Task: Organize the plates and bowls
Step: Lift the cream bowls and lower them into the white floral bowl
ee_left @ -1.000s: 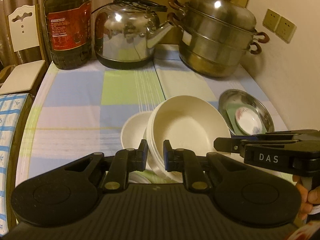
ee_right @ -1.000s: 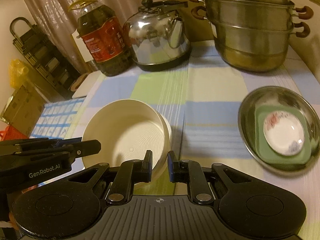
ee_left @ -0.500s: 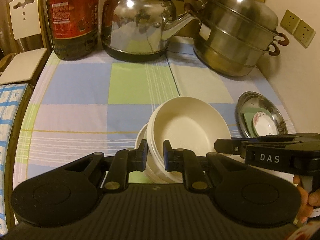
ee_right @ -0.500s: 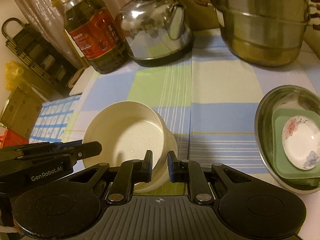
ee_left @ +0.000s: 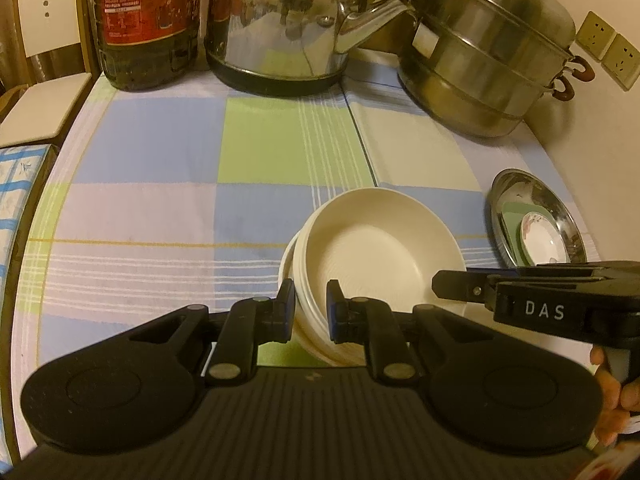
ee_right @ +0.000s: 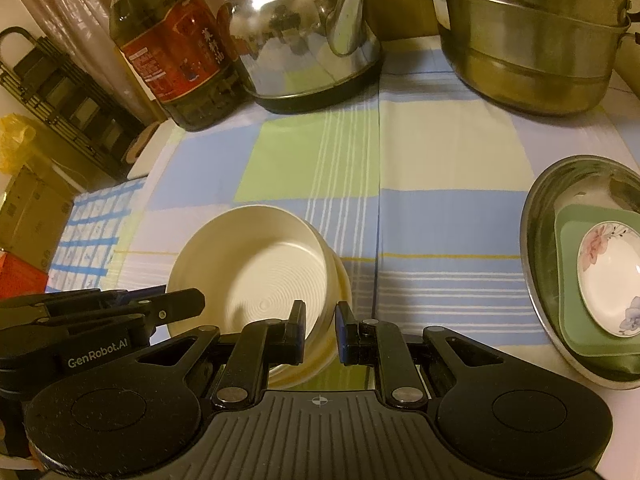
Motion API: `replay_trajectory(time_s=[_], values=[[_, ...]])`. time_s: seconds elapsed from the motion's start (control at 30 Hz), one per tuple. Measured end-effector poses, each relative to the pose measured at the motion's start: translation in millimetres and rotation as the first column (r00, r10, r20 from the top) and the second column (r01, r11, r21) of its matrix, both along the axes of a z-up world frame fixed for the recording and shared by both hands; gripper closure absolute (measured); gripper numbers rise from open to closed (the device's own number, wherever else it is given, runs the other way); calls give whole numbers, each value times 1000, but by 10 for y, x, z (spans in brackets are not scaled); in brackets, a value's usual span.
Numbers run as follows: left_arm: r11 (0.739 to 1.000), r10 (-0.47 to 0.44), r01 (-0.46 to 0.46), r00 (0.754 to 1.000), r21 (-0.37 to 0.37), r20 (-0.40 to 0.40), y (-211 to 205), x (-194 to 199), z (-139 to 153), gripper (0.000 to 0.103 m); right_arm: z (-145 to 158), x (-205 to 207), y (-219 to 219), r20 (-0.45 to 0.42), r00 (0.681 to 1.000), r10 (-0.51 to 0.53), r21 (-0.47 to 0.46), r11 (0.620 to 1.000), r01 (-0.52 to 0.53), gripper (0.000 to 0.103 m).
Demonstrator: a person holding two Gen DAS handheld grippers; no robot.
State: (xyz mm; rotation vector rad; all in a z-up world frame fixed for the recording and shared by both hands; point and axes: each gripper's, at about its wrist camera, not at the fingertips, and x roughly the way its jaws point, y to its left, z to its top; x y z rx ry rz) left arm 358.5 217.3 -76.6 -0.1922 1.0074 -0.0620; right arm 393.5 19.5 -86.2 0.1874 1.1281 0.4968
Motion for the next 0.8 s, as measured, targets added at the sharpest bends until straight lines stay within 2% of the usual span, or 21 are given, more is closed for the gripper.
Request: replay_trajectory(time_s=[0.37, 0.8], values=[[1000, -2, 2, 1000, 9, -7, -18, 36, -56, 89, -68, 22, 31, -7, 1000, 6, -11, 1000, -6, 87], [1000, 8, -8, 1000, 11, -19, -42, 42, -77, 88, -97, 61, -19, -41, 999, -2, 25, 1000, 3, 87]])
